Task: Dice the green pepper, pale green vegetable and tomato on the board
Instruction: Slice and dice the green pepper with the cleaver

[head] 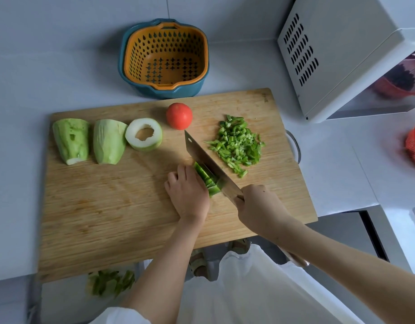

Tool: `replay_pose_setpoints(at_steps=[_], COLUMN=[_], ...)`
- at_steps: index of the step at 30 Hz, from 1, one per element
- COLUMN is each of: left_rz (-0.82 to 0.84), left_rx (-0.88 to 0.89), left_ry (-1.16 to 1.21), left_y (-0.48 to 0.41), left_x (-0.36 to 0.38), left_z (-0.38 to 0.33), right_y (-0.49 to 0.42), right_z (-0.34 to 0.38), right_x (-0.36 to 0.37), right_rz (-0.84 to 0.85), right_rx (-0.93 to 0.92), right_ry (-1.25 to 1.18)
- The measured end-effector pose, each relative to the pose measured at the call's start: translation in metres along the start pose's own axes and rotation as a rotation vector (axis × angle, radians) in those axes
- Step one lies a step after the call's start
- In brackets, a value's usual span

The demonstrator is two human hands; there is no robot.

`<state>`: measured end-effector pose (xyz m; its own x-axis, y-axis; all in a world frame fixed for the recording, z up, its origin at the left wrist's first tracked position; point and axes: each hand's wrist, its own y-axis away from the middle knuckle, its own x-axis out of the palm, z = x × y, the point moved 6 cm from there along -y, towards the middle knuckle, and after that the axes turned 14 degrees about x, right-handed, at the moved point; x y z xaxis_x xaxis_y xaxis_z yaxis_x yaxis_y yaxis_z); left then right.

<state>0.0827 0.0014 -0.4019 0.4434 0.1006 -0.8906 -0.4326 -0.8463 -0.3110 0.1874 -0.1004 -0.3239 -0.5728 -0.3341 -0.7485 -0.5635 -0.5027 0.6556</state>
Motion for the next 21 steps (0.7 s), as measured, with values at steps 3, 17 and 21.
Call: replay_pose_setpoints(at_steps=[3, 17, 21], left_rz=[-0.012, 0.037, 0.023], left_rx=[0.005, -0.047, -0.04], left_ry=[0.019, -0.032, -0.026], left_y=[-0.001, -0.001, 0.001], left_x=[-0.001, 0.0, -0.002], left_z=[-0.001, 0.0, 0.0], right_y=[-0.008, -0.013, -0.005], right_z=[0.004, 0.002, -0.003], right_x=[0.0, 0.002, 0.003], right_rz=[0.063, -0.003, 0.047], right_rx=[0.032, -0.005, 0.012], right_ry=[-0.03, -0.271, -0.163])
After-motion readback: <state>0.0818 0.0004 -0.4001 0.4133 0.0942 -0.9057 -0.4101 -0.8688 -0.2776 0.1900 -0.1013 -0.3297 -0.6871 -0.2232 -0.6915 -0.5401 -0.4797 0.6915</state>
